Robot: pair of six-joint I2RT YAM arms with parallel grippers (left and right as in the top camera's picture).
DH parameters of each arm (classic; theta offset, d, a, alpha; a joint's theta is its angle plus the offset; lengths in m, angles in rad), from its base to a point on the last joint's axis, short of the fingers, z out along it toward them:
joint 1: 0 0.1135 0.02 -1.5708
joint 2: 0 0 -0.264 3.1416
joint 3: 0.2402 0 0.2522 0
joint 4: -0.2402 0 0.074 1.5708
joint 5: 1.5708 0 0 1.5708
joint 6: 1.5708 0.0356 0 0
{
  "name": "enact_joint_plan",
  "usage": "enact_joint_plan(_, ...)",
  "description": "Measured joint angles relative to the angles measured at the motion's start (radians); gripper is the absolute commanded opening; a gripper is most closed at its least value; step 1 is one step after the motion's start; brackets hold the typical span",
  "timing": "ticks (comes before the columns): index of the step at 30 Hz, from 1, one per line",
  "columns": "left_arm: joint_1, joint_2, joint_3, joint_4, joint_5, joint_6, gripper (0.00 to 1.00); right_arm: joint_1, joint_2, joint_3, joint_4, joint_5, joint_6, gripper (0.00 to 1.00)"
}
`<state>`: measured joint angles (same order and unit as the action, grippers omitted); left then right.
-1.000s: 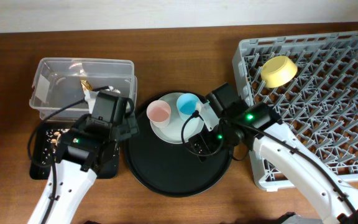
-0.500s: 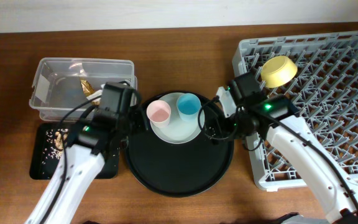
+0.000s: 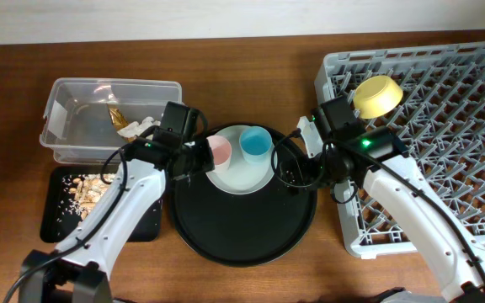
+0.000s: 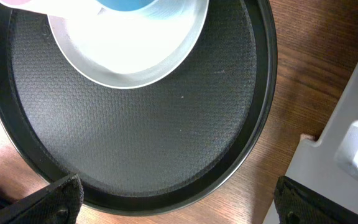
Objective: Sort waste into correct bins and load items into the dishwasher rack
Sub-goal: 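Reach the left gripper to the pink cup and lift it, then hand the pink cup from the left gripper to the right gripper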
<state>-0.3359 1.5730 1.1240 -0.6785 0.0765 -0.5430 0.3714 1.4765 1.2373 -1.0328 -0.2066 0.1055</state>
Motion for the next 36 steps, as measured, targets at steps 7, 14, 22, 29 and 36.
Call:
enact_joint_plan(7,-0.024,0.071,0.000,0.035,0.003,0.000,0.40,0.000,0.000,0.000,-0.010,0.000,0.001,0.99)
enact_joint_plan(14,-0.037,0.095,0.000,0.040,-0.011,-0.003,0.17,0.000,0.000,0.000,-0.015,0.000,0.000,0.99)
enact_joint_plan(22,-0.037,0.095,0.000,0.040,-0.032,-0.008,0.00,0.000,0.000,0.000,-0.014,0.000,0.000,0.99)
enact_joint_plan(29,-0.034,0.083,0.096,-0.055,-0.035,-0.008,0.00,-0.009,0.000,0.012,-0.015,-0.005,-0.001,0.99)
enact_joint_plan(36,0.016,-0.099,0.366,-0.237,0.088,0.032,0.00,-0.091,-0.032,0.124,-0.021,-0.229,-0.034,0.99)
